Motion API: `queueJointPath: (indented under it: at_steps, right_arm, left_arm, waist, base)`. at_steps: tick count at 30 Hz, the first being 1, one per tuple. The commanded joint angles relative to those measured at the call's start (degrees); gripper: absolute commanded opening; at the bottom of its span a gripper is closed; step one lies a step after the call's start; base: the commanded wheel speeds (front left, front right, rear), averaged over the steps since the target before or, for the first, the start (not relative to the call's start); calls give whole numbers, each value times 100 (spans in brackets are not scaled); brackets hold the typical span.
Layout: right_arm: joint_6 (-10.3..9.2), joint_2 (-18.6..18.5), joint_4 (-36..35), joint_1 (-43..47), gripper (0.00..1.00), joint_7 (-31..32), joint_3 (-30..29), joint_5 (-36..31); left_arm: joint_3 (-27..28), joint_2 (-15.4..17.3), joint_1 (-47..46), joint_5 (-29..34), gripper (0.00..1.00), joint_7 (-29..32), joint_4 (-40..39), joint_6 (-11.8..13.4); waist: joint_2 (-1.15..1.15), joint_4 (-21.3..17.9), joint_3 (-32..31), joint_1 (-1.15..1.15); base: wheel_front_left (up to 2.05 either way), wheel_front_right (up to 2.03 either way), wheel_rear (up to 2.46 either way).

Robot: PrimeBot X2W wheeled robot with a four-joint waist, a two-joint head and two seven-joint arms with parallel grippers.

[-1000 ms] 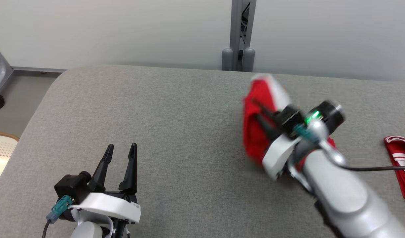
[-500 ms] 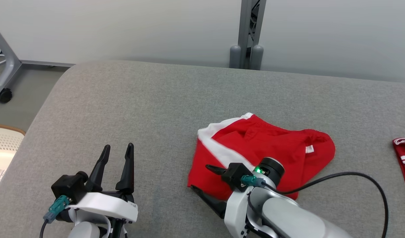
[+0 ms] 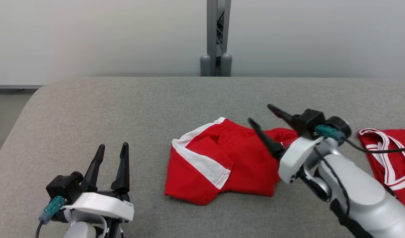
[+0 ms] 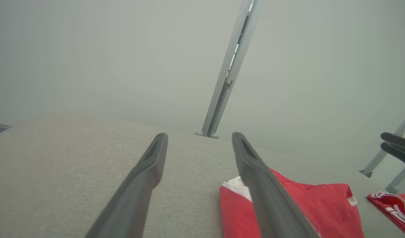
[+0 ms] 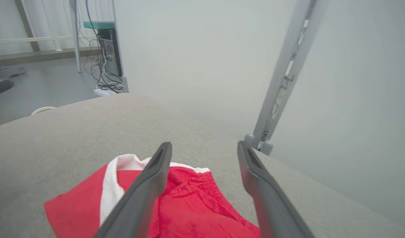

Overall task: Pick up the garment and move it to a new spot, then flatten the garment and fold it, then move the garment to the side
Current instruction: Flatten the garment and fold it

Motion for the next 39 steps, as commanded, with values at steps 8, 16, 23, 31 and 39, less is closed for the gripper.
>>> queueJointPath:
  at_steps: [8, 16, 23, 31, 39]
  right_arm:
    - [-2, -15, 255, 559, 100, -273, -1840, -767]
    - [-2, 616, -334, 1687, 100, -294, -3603, -1488]
    - [-2, 844, -281, 1763, 100, -296, -3528, -1463]
    - [-2, 729, 609, 1142, 100, -280, -2871, -1120]
    - [-2, 573, 1521, 443, 100, -135, -2084, -521]
  left_arm:
    - [79, 28, -111, 97, 100, -21, -93, -11]
    - [35, 28, -22, 57, 100, -21, -210, -22]
    - [-24, 27, -58, 101, 100, -21, -158, -41]
    - [-175, 28, -152, 142, 100, -21, -106, -56]
    - [-187, 28, -328, 155, 100, -21, -70, -56]
  waist:
    - [0, -387, 79, 0]
    - [0, -458, 146, 0]
    - [0, -375, 162, 0]
    - [0, -140, 364, 0]
    - [0, 147, 638, 0]
  base:
    - [0, 0, 0]
    - [0, 0, 0]
    - [0, 0, 0]
    - [0, 0, 0]
    - [0, 0, 0]
